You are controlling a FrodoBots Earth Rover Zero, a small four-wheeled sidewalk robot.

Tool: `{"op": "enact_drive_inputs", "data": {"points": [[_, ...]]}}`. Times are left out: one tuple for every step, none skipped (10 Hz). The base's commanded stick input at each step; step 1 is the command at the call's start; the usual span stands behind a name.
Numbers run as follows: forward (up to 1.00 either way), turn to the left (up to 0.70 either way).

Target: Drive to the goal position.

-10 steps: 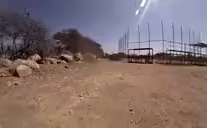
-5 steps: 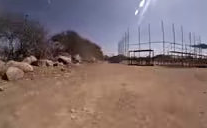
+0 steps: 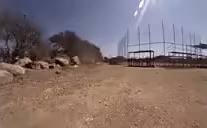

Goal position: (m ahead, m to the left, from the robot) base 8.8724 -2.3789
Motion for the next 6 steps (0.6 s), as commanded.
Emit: {"op": "enact_drive_inputs", "data": {"points": [[1.00,0.00],[1.00,0.00],[1.00,0.00],[1.00,0.00],[1.00,0.00],[1.00,0.00]]}}
